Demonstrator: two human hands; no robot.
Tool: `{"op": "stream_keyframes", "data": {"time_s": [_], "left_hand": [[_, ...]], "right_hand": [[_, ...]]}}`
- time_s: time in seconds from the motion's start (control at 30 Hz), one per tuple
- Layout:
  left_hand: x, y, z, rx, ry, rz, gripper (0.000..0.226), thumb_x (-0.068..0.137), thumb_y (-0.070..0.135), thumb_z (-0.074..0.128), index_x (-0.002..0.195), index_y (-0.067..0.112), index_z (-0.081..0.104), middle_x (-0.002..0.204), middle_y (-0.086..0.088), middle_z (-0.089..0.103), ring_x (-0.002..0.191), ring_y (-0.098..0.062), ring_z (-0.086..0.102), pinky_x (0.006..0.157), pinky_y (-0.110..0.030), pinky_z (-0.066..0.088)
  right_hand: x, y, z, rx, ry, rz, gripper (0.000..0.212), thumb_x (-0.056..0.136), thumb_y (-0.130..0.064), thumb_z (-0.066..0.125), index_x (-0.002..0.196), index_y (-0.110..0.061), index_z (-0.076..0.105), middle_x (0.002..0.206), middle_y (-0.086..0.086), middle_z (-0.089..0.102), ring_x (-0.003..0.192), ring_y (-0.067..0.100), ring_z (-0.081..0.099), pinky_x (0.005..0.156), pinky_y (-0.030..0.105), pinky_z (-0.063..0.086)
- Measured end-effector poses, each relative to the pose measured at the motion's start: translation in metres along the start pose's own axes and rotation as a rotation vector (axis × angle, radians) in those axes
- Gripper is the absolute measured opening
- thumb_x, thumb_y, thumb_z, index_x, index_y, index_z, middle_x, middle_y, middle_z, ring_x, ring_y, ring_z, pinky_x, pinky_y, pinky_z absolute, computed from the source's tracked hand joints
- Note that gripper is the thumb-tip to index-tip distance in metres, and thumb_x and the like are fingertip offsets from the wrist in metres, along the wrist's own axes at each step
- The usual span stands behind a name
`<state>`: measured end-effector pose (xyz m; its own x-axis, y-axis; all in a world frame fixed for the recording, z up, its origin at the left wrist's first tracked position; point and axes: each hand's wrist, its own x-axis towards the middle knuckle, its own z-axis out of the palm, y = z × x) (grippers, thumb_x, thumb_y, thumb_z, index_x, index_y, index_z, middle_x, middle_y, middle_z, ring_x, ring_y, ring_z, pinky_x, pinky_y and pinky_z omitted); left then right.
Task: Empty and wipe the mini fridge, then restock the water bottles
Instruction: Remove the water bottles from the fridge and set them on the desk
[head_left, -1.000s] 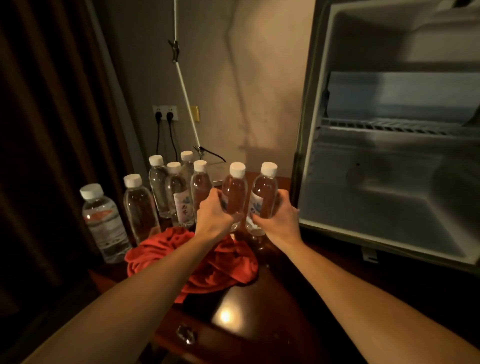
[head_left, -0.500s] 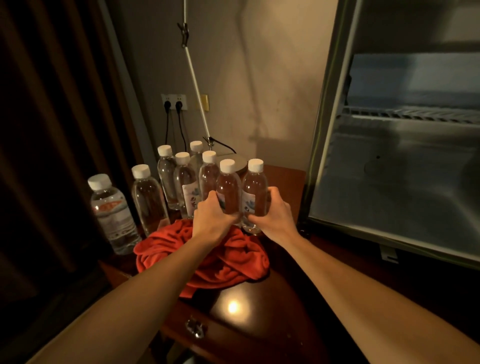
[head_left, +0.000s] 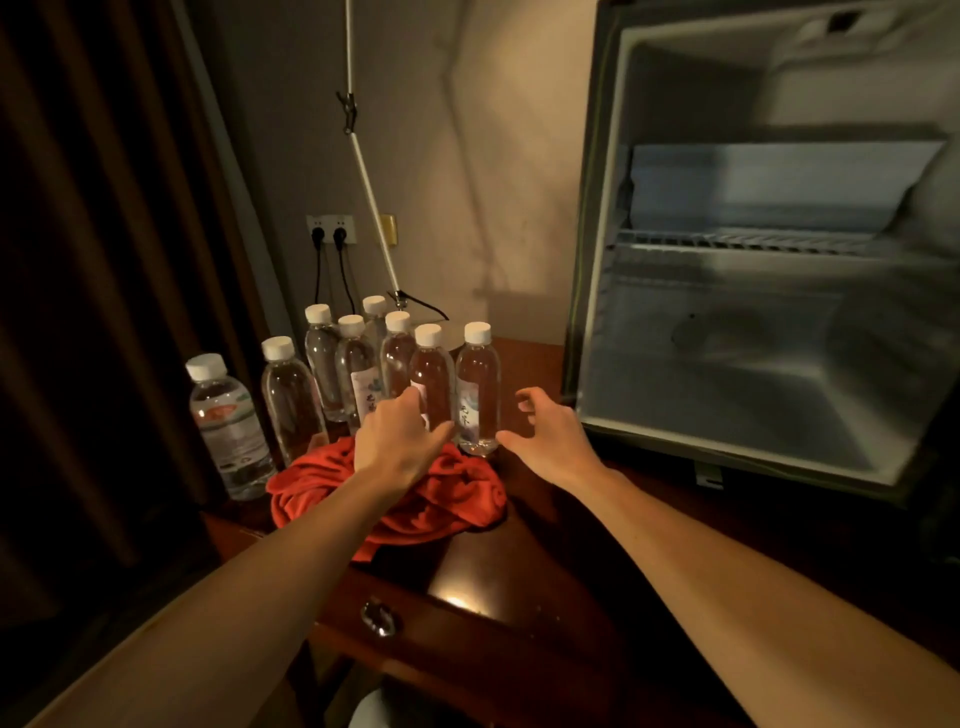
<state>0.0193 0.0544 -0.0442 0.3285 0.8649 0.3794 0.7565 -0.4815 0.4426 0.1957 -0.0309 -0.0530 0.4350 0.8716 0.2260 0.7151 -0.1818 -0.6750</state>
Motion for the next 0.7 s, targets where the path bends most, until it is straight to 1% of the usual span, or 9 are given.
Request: {"op": "stream_keyframes", "data": {"time_s": [0.07, 0.13, 0.2, 0.3, 0.4, 0.43, 0.5, 0.57, 0.7], "left_hand": [[-0.009, 0.015, -0.004, 0.013, -0.017, 0.055, 0.034, 0.079, 0.054, 0.069, 0.089, 0.024, 0.055, 0.084, 0.002, 0.066, 0.08, -0.023, 0.066, 0.072, -0.042, 0.057], [-0.019, 0.035, -0.006, 0.006, -0.055, 0.127, 0.03, 0.082, 0.049, 0.069, 0.092, 0.023, 0.058, 0.089, 0.0, 0.068, 0.085, -0.024, 0.066, 0.074, -0.042, 0.057], [-0.032, 0.057, -0.006, 0.016, -0.083, 0.224, 0.033, 0.084, 0.048, 0.067, 0.097, 0.02, 0.059, 0.095, -0.001, 0.068, 0.091, -0.026, 0.065, 0.076, -0.041, 0.055], [-0.052, 0.093, -0.006, 0.089, -0.113, 0.38, 0.043, 0.086, 0.051, 0.062, 0.112, 0.017, 0.059, 0.113, -0.003, 0.065, 0.109, -0.027, 0.06, 0.085, -0.041, 0.052], [-0.067, 0.125, -0.003, 0.148, -0.114, 0.562, 0.041, 0.085, 0.053, 0.058, 0.106, 0.017, 0.059, 0.114, -0.001, 0.063, 0.112, -0.025, 0.058, 0.086, -0.039, 0.049], [-0.071, 0.134, -0.001, 0.161, -0.101, 0.617, 0.041, 0.085, 0.053, 0.057, 0.106, 0.018, 0.058, 0.115, 0.0, 0.062, 0.113, -0.024, 0.057, 0.089, -0.038, 0.047], [-0.078, 0.15, 0.005, 0.168, -0.08, 0.687, 0.05, 0.086, 0.057, 0.055, 0.119, 0.018, 0.058, 0.126, 0.001, 0.059, 0.122, -0.021, 0.053, 0.101, -0.035, 0.042], [-0.085, 0.164, 0.012, 0.172, -0.062, 0.721, 0.061, 0.087, 0.06, 0.053, 0.132, 0.018, 0.052, 0.139, 0.001, 0.052, 0.132, -0.019, 0.045, 0.11, -0.034, 0.033], [-0.095, 0.193, 0.023, 0.174, -0.083, 0.762, 0.077, 0.09, 0.066, 0.046, 0.149, 0.018, 0.036, 0.158, -0.002, 0.032, 0.146, -0.019, 0.027, 0.119, -0.037, 0.019]], "right_hand": [[-0.015, 0.001, -0.018, -0.047, 0.019, -0.011, 0.064, 0.084, -0.037, 0.074, 0.139, -0.021, 0.045, 0.137, 0.002, 0.056, 0.124, 0.02, 0.054, 0.101, 0.037, 0.047], [-0.031, 0.004, -0.039, -0.098, 0.055, -0.014, 0.063, 0.085, -0.038, 0.072, 0.139, -0.022, 0.045, 0.136, 0.002, 0.057, 0.123, 0.022, 0.055, 0.098, 0.037, 0.048], [-0.049, 0.007, -0.062, -0.175, 0.091, -0.015, 0.062, 0.087, -0.04, 0.069, 0.14, -0.022, 0.044, 0.136, 0.003, 0.057, 0.124, 0.024, 0.054, 0.097, 0.038, 0.049], [-0.078, 0.017, -0.096, -0.309, 0.109, 0.011, 0.064, 0.09, -0.041, 0.065, 0.145, -0.023, 0.039, 0.141, 0.002, 0.053, 0.127, 0.025, 0.051, 0.097, 0.042, 0.048], [-0.105, 0.028, -0.126, -0.418, 0.146, 0.058, 0.067, 0.091, -0.044, 0.063, 0.148, -0.024, 0.035, 0.146, 0.001, 0.048, 0.131, 0.025, 0.047, 0.1, 0.042, 0.046], [-0.114, 0.032, -0.134, -0.443, 0.158, 0.075, 0.068, 0.091, -0.045, 0.062, 0.149, -0.024, 0.033, 0.148, 0.0, 0.046, 0.133, 0.024, 0.045, 0.102, 0.043, 0.044], [-0.129, 0.038, -0.15, -0.482, 0.176, 0.11, 0.071, 0.092, -0.047, 0.061, 0.151, -0.023, 0.031, 0.151, -0.001, 0.041, 0.137, 0.023, 0.041, 0.105, 0.042, 0.04], [-0.142, 0.044, -0.163, -0.523, 0.191, 0.134, 0.072, 0.092, -0.048, 0.059, 0.152, -0.022, 0.029, 0.153, -0.002, 0.038, 0.139, 0.022, 0.038, 0.107, 0.041, 0.037], [-0.164, 0.056, -0.188, -0.581, 0.228, 0.172, 0.073, 0.093, -0.053, 0.056, 0.152, -0.021, 0.029, 0.155, -0.001, 0.035, 0.142, 0.021, 0.032, 0.11, 0.038, 0.033]]}}
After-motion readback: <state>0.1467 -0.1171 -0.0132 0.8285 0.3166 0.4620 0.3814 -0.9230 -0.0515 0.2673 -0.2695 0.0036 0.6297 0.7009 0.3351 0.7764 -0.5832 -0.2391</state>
